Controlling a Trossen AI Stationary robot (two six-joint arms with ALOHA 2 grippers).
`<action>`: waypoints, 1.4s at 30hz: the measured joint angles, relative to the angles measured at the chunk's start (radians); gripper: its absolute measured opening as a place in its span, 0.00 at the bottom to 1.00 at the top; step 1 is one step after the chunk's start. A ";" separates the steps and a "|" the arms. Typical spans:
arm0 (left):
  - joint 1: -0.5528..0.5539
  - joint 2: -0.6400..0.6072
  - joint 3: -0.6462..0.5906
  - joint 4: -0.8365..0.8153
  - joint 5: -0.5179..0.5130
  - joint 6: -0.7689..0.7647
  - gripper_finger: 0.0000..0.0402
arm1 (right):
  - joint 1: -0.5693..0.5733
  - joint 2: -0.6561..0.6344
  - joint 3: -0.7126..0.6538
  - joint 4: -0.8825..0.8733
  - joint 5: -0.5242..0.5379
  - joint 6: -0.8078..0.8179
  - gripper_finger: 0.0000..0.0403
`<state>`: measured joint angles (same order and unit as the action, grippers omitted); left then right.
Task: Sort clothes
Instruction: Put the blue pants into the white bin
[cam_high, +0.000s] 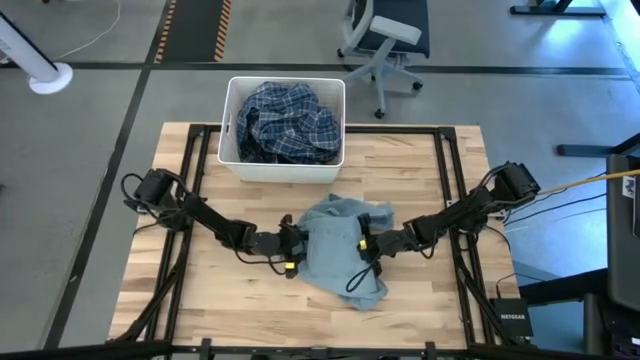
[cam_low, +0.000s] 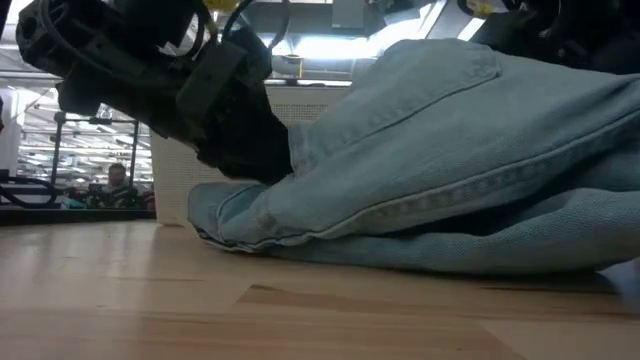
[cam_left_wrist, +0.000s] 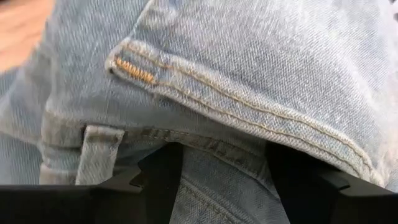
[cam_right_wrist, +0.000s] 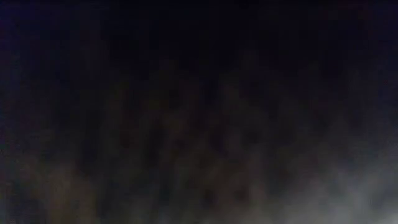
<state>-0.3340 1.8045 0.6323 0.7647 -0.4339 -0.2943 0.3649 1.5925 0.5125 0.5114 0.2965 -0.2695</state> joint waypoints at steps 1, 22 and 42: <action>-0.002 -0.013 0.000 -0.004 0.000 0.013 0.56 | 0.000 0.000 0.000 0.000 -0.002 0.000 0.68; -0.066 -0.367 0.004 -0.536 -0.110 0.085 0.56 | -0.072 0.000 0.069 0.003 0.061 -0.027 0.68; -0.032 -0.365 0.003 -0.806 -0.232 -0.092 0.56 | -0.007 -0.357 0.290 -1.028 0.115 -0.071 0.68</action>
<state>-0.3664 1.4391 0.6350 -0.0410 -0.6659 -0.3862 0.3584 1.2356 0.8028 -0.5167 0.4114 -0.3407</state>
